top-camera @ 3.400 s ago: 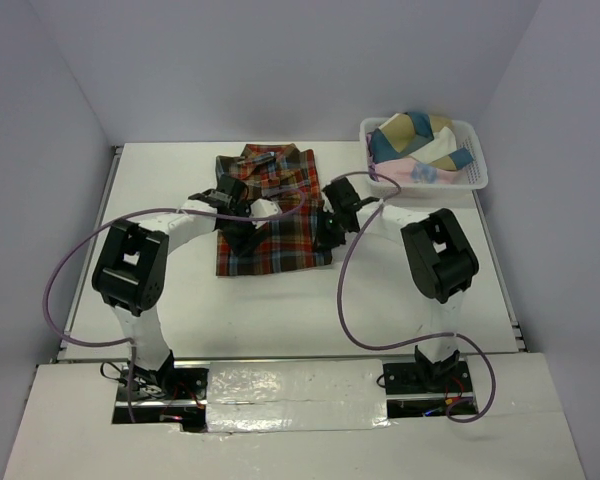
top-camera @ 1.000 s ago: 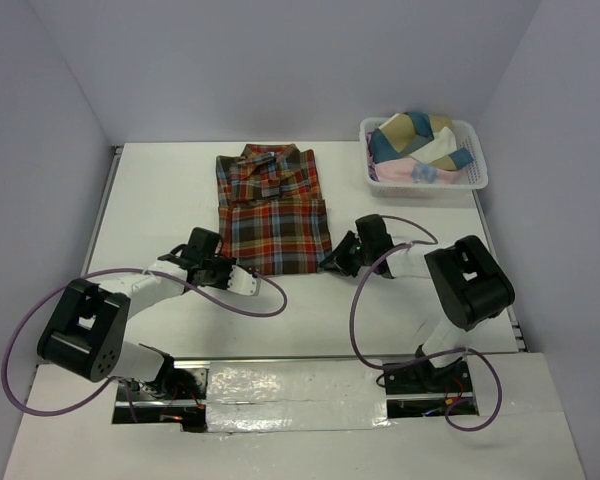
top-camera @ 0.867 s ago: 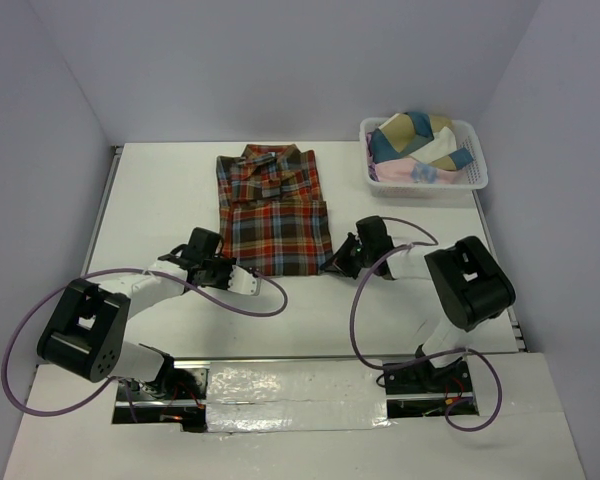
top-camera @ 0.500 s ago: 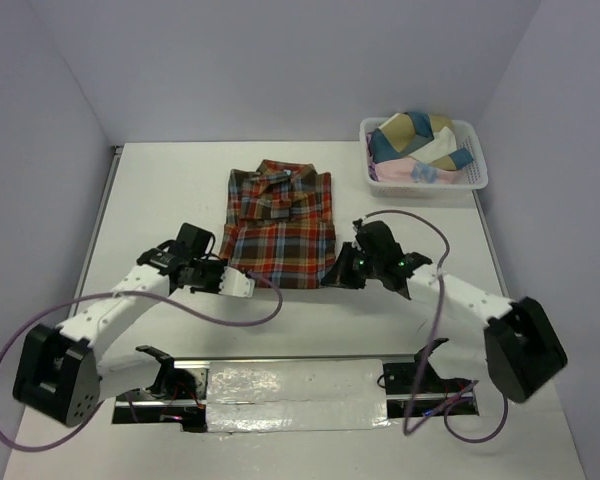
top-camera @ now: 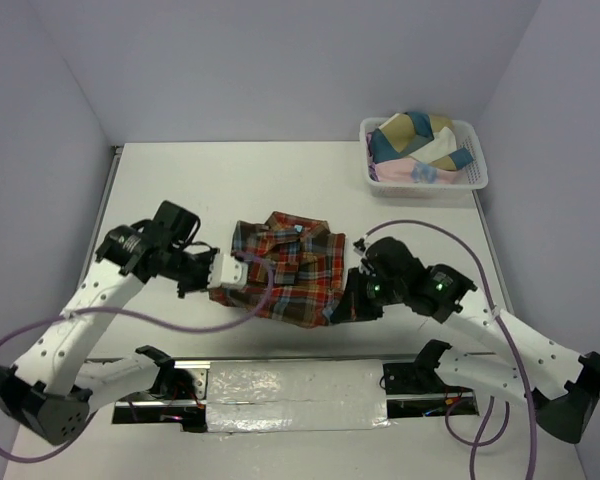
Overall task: Fold and stack the long sleeve shirts
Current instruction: Fold the shirt
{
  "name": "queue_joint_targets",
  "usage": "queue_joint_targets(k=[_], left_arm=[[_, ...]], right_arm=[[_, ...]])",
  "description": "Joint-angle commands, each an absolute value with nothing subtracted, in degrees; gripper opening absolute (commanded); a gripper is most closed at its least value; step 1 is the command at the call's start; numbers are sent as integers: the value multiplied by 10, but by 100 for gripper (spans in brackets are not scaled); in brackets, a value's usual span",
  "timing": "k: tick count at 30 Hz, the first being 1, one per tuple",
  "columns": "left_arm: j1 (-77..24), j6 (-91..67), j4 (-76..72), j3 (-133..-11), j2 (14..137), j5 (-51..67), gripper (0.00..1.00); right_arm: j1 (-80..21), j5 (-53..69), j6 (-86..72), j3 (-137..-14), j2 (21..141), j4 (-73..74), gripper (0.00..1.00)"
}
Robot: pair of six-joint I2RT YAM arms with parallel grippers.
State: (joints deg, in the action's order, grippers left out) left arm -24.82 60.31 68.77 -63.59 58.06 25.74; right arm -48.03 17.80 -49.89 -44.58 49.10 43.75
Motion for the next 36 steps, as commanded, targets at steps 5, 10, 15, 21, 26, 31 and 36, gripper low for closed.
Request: queue_joint_targets(k=[5,10,15,21,26,31,36], left_arm=[[-166,472,697,-758,757,294,0],[-112,428,646,-822,847,292,0],[-84,371,595,-902,947,294,0],[-82,345,544,-924,1019,288,0],[-80,307,497,-944,1070,274,0],[-79,281,455,-957,1114,258,1],[-79,253,419,-967,1157,229,7]], right_arm=[[-310,240,-348,-559,579,527,0],[-233,291,-294,-585,683,461,0],[-148,316,-291,-630,768,389,0],[-120,337,-295,-668,870,340,0],[-103,329,-315,-707,944,299,0],[-94,306,-339,-751,1013,267,0],[-93,273,-351,-789,1077,257,7]])
